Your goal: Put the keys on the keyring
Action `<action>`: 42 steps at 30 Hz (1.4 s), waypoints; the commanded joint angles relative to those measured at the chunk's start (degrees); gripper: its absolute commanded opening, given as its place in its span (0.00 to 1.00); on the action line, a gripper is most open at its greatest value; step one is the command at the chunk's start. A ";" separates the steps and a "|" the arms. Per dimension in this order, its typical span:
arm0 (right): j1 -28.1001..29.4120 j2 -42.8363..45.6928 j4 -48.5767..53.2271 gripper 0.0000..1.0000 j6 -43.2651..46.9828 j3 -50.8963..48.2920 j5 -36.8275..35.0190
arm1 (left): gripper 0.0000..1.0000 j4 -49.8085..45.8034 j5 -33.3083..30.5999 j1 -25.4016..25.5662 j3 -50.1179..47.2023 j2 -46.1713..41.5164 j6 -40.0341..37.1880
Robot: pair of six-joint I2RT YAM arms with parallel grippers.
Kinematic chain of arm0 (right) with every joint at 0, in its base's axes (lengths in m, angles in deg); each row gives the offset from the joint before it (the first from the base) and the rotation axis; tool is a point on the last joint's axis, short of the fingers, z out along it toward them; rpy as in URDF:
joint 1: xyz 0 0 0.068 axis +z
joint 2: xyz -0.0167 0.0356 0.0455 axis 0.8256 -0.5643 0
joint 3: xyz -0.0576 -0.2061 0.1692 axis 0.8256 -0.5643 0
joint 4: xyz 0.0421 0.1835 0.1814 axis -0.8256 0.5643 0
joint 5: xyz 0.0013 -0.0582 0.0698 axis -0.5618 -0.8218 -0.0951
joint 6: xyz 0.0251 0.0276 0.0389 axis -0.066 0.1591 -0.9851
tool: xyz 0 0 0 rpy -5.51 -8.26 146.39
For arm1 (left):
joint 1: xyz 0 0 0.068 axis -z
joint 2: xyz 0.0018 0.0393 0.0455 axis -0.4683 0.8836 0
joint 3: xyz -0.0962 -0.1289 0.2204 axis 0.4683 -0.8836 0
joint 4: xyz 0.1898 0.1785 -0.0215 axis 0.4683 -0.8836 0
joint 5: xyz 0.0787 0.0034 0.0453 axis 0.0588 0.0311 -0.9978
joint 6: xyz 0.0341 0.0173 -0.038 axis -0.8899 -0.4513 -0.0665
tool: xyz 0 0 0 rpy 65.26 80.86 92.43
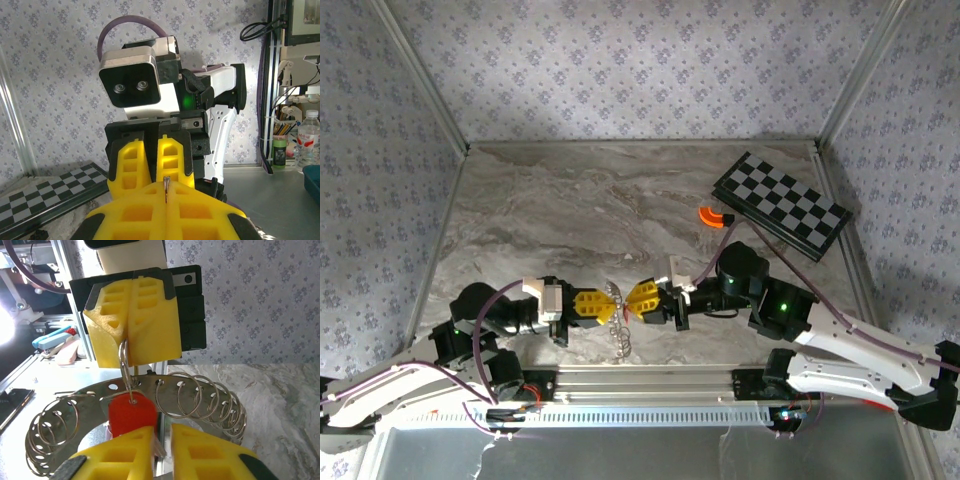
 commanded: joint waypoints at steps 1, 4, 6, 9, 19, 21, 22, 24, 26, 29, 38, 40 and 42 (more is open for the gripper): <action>0.23 0.17 -1.18 0.11 -0.06 0.53 0.44 | 0.00 2.86 -0.74 0.58 1.17 -0.58 -0.58; 0.10 0.25 -1.04 0.07 -0.15 0.17 0.17 | 0.00 3.22 -1.00 0.53 0.84 -0.49 -0.53; 0.02 0.51 -0.91 0.03 -0.20 0.07 0.13 | 0.00 3.74 -1.00 0.54 0.66 -0.49 -0.52; -0.03 0.79 -0.75 0.00 -0.22 -0.09 0.24 | 0.00 4.35 -0.84 0.58 0.41 -0.49 -0.37; -0.34 0.78 -0.72 0.00 -0.24 -0.37 0.88 | 0.00 4.82 0.58 0.54 0.75 0.03 -0.41; -0.33 1.29 0.37 0.00 0.04 -0.19 0.74 | 0.00 4.72 0.50 0.58 0.74 -0.04 -0.40; -0.38 1.78 0.84 0.05 0.18 -0.23 0.41 | 0.00 4.71 0.39 0.58 0.68 -0.12 -0.48; -0.33 3.44 1.01 0.19 0.37 -0.80 0.07 | 0.00 4.39 0.32 0.58 0.71 -0.27 -0.51; -0.34 5.09 0.73 0.31 0.22 -1.31 0.25 | 0.00 4.05 0.19 0.54 0.73 -0.41 -0.51; -0.17 6.60 -0.37 0.43 -0.53 -1.80 0.65 | 0.00 3.77 0.01 0.54 0.81 -0.58 -0.54; 1.61 4.67 -2.43 0.48 -1.20 -1.43 -3.26 | 0.00 4.91 -0.72 0.67 0.66 0.11 -0.38; 2.01 4.23 -2.95 0.48 -1.21 -1.35 -3.30 | 0.00 4.96 -0.74 0.64 0.72 0.49 -0.41; 2.36 3.86 -3.70 0.48 -1.29 -1.32 -2.15 | 0.00 5.04 -0.81 0.67 0.82 0.66 -0.49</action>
